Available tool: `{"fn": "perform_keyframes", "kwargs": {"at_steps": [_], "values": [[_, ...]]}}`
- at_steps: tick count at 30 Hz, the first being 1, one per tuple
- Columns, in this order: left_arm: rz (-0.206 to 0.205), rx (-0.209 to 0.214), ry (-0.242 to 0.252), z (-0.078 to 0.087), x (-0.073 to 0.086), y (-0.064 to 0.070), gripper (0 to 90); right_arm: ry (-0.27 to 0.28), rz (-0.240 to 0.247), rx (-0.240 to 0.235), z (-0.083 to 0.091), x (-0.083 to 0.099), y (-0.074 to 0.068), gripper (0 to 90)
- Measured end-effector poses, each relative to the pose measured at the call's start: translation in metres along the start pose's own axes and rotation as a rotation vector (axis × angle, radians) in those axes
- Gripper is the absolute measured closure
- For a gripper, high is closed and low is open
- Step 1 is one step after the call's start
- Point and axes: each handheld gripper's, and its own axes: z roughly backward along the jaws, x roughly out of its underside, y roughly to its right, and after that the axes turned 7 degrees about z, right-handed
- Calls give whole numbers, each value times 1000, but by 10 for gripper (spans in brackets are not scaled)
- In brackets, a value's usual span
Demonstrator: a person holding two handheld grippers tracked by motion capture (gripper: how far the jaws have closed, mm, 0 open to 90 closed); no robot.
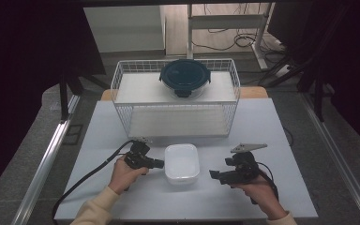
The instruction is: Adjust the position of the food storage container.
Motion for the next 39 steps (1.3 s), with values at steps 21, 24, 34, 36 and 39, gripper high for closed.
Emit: {"fn": "perform_keyframes", "kwargs": {"at_steps": [21,24,34,36,39], "values": [[-33,-105,186,57,30,22,741,17,3,7,4,-2,0,159],[-12,-110,200,59,34,26,574,16,6,3,3,-3,0,158],[4,-144,217,61,45,36,340,20,14,-14,-1,-8,1,158],[8,-145,216,60,46,36,311,24,17,-17,-1,-10,1,158],[21,-137,220,60,47,37,276,31,17,-15,0,-12,1,158]]}}
